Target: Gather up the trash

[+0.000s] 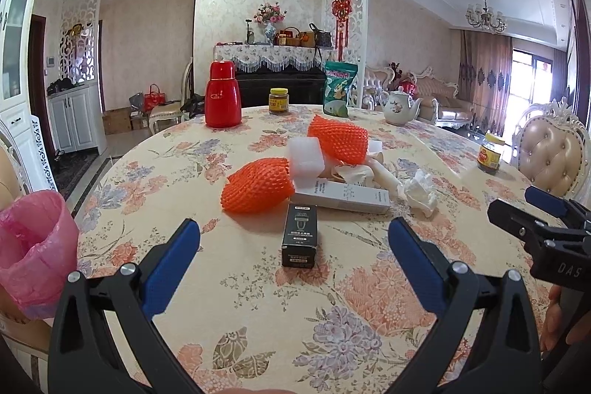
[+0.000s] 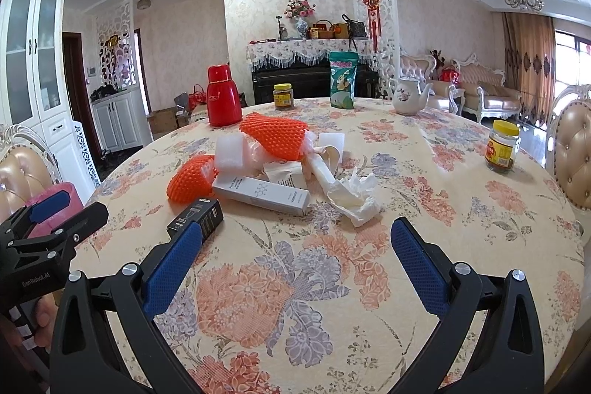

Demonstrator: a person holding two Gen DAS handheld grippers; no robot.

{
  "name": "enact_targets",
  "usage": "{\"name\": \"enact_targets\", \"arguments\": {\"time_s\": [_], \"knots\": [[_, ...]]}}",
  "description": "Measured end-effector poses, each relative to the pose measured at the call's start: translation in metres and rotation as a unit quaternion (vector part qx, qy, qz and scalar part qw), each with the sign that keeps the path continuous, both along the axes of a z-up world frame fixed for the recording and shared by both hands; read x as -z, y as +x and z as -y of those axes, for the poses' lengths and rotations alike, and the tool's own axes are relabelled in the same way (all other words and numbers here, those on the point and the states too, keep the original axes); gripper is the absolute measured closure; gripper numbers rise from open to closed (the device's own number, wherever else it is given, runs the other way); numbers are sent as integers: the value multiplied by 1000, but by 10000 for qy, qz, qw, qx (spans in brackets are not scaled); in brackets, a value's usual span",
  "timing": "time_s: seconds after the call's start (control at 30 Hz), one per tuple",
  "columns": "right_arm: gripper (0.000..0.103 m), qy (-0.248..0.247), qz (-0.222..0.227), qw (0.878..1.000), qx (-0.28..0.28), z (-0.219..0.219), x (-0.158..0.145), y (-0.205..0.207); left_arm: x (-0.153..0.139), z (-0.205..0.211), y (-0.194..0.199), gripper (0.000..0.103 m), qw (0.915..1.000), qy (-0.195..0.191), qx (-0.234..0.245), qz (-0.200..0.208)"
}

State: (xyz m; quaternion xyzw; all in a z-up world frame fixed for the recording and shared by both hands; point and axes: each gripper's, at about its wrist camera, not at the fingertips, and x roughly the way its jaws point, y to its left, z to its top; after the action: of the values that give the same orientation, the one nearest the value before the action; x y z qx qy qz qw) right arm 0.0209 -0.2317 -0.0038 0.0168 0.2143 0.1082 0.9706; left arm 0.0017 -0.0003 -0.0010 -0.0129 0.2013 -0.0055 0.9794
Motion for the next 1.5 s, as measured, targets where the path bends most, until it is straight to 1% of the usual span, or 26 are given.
{"name": "enact_targets", "arguments": {"time_s": [0.17, 0.83, 1.5], "knots": [[7, -77, 38, 10000, 7, -1, 0, -3, 1, 0, 0, 4, 10000, 23, 26, -21], [7, -31, 124, 9999, 55, 3, -2, -14, 0, 4, -5, 4, 10000, 24, 83, -19], [7, -29, 189, 9998, 52, 5, -5, -18, -4, 6, -14, 4, 9999, 45, 113, 72]]}}
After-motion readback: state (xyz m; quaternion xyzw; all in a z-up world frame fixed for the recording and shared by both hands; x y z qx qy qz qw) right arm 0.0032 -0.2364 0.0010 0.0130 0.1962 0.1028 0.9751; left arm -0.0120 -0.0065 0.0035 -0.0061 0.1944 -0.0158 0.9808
